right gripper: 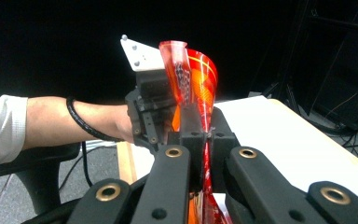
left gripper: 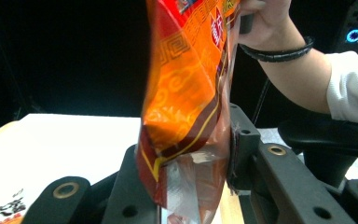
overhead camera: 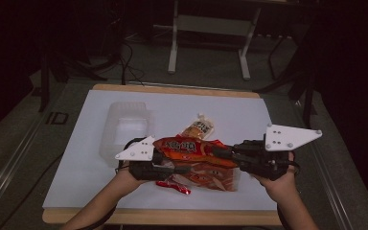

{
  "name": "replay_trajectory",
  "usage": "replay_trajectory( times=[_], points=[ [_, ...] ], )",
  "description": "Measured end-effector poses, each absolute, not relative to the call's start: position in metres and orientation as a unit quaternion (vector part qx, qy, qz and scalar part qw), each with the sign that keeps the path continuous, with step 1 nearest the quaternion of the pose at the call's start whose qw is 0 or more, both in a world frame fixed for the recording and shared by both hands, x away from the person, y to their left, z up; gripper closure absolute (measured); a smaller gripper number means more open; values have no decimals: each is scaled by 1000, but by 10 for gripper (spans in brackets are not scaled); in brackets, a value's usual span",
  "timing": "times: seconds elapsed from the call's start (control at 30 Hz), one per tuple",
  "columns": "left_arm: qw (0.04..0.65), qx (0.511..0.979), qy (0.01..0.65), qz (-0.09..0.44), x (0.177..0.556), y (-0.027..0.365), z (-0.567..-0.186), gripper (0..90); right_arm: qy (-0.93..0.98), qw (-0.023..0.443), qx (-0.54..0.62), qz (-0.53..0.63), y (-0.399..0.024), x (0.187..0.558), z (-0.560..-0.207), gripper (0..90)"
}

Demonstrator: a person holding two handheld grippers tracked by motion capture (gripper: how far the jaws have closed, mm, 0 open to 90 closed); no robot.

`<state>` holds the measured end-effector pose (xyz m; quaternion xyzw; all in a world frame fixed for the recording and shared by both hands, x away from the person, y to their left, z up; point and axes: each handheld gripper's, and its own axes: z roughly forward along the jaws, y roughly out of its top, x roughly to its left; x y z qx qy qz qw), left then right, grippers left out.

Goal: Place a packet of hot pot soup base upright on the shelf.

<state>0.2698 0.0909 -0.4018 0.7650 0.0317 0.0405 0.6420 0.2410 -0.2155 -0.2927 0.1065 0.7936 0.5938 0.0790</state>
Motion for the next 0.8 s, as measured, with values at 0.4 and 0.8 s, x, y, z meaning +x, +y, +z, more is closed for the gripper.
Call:
replay_trajectory(
  times=[0.4, 0.8],
  points=[
    [628, 772, 51, 84, 269, 97, -381, 715, 778, 110, 118, 608, -218, 246, -289, 699],
    [641, 752, 96, 118, 275, 115, -368, 716, 724, 176, 161, 647, -237, 250, -289, 285]
  ],
)
